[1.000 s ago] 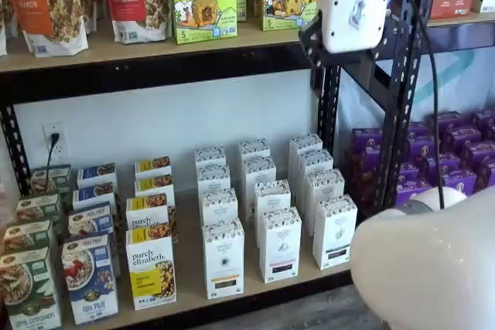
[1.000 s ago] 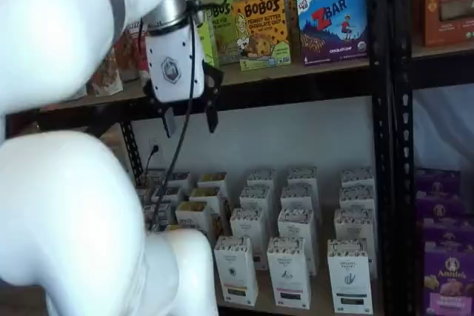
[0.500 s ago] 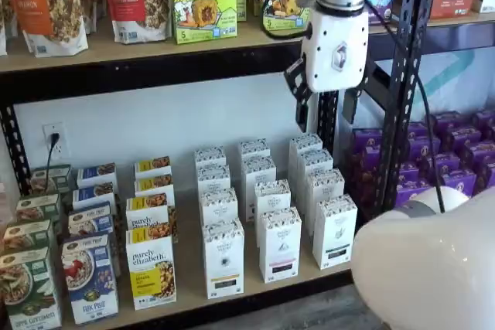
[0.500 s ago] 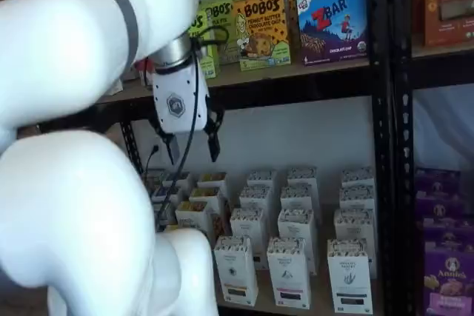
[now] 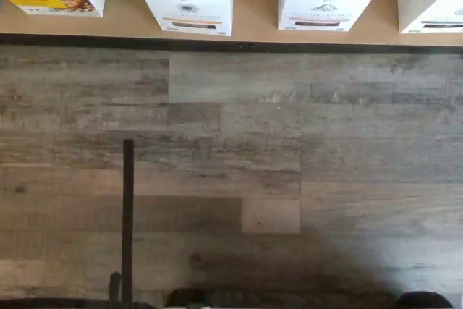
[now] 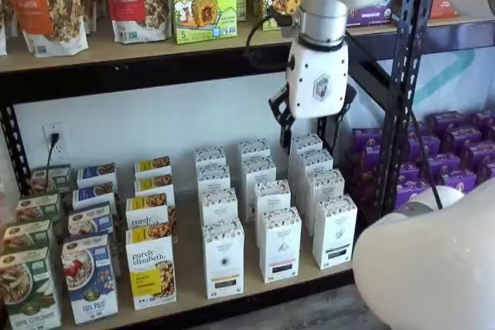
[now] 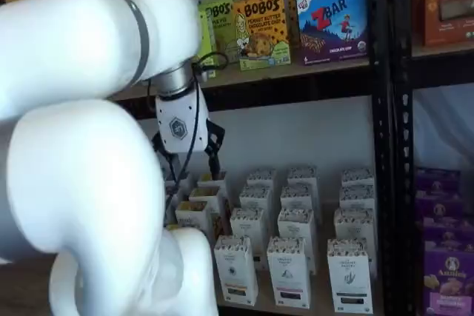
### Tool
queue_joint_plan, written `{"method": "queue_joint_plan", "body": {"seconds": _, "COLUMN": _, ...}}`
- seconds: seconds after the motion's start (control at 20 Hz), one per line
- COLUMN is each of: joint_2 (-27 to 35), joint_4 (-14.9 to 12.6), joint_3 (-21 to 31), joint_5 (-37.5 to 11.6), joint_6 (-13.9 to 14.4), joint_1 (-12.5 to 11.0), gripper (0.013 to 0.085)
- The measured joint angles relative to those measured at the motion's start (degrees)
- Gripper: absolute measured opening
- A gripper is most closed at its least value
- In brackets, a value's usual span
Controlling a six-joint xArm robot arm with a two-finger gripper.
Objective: Pick up the white box with a yellow strip in the middle, on the bottom shelf, the fourth box from the left
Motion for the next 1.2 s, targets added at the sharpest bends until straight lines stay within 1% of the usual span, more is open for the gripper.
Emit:
{"method": "queue_joint_plan", "body": {"seconds": 0.25, "joint_2": 3.1, "joint_4": 0.0, "joint_3": 2.1, "joint_5": -5.4, "joint_6": 1.6, "joint_1": 1.6, "gripper": 0.0850}}
{"method": "queue_joint_plan", "body": {"seconds": 0.4, "joint_2": 4.9, "joint_4": -0.2, "joint_3": 2.8, "joint_5": -7.7, "joint_6": 2.2, "joint_1": 2.1, "gripper": 0.0850}}
{"method": "queue_joint_plan", "body": {"seconds": 0.7, "joint_2": 9.2, "joint_4": -2.3, "joint_3": 4.2, "joint_5": -13.8, "joint_6": 4.8, "joint_1": 3.6, "gripper": 0.0850}}
{"method": "queue_joint_plan", "body": {"seconds": 1.05, "joint_2": 14.8, "joint_4": -1.7, "joint_3": 5.0, "joint_5": -21.0, "joint_6": 5.4, "joint_1": 4.4, "gripper": 0.0850}}
{"method": "queue_joint_plan", "body": {"seconds": 1.15, "joint_2": 17.3, "joint_4": -1.9, "joint_3": 5.2, "joint_5": -23.9, "joint_6": 5.9, "joint_1": 4.7, "gripper": 0.0850}}
{"method": "queue_joint_plan", "body": {"seconds": 1.2, "joint_2": 17.7, "joint_4": -2.0, "joint_3": 5.2, "joint_5": -24.4, "joint_6": 6.0, "joint_1": 4.7, "gripper": 0.0850}}
